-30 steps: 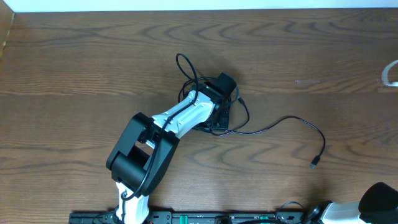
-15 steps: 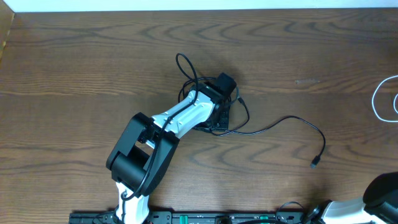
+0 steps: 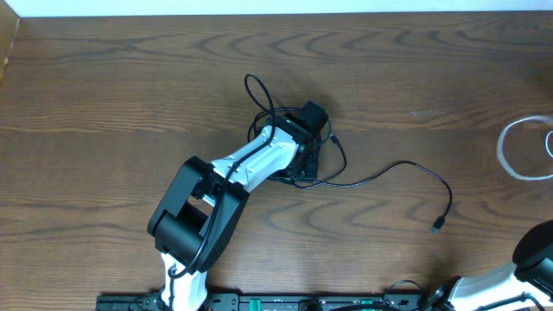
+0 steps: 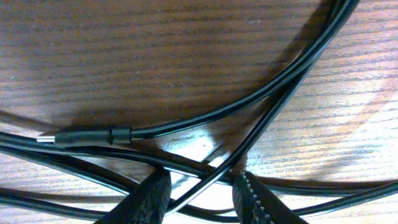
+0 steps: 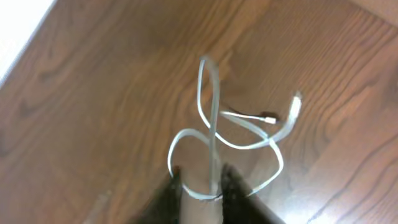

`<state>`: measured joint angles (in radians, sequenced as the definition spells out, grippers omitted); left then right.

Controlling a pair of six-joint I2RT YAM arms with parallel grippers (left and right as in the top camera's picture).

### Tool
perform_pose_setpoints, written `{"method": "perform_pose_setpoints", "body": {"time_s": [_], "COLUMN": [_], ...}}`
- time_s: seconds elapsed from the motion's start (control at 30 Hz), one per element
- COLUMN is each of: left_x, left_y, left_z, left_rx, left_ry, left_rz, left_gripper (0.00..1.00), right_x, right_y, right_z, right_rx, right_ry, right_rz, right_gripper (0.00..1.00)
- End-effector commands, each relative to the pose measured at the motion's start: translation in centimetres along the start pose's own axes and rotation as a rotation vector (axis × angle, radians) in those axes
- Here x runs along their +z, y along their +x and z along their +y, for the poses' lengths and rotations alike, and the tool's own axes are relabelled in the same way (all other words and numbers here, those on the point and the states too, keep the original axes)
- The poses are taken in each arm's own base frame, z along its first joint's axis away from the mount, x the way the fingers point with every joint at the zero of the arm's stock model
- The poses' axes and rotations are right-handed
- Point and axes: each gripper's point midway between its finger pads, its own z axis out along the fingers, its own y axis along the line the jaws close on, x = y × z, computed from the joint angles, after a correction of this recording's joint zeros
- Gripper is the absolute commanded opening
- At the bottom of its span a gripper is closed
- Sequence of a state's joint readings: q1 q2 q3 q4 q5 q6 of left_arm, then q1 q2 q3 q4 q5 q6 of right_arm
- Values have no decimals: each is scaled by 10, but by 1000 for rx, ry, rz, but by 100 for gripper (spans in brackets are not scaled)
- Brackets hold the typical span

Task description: Untangle cables

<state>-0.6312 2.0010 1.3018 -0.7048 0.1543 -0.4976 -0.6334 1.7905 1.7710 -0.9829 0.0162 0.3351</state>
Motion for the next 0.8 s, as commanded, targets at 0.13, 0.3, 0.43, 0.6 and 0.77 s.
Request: {"method": "perform_pose_setpoints", "body": {"time_s": [0.13,0.3,0.43,0.6,0.77], "left_x": [28,26,10,-39,-99], "left_y": [24,22,14,-12,-30], "left_z": [27,29,33,33,40], "left_rx": [-22,-29,-49,-53,-87], "left_ry": [-98,-99,-93,-31,40], "left_rz": [94,96,87,-23,-172], "left_gripper": [39,38,38,38,62], "right_x": [4,0,-5,-21,-37], "right_y": [4,16,35,81,124], "right_z": [-1,29,49,84,102], "right_rx": [-13,-88,-179,-375,-452], "right_ry": [-8,-181,-276,-445,-505], "right_rz": [21,78,142,276,413], "right_gripper": [61,66,71,80,83]}}
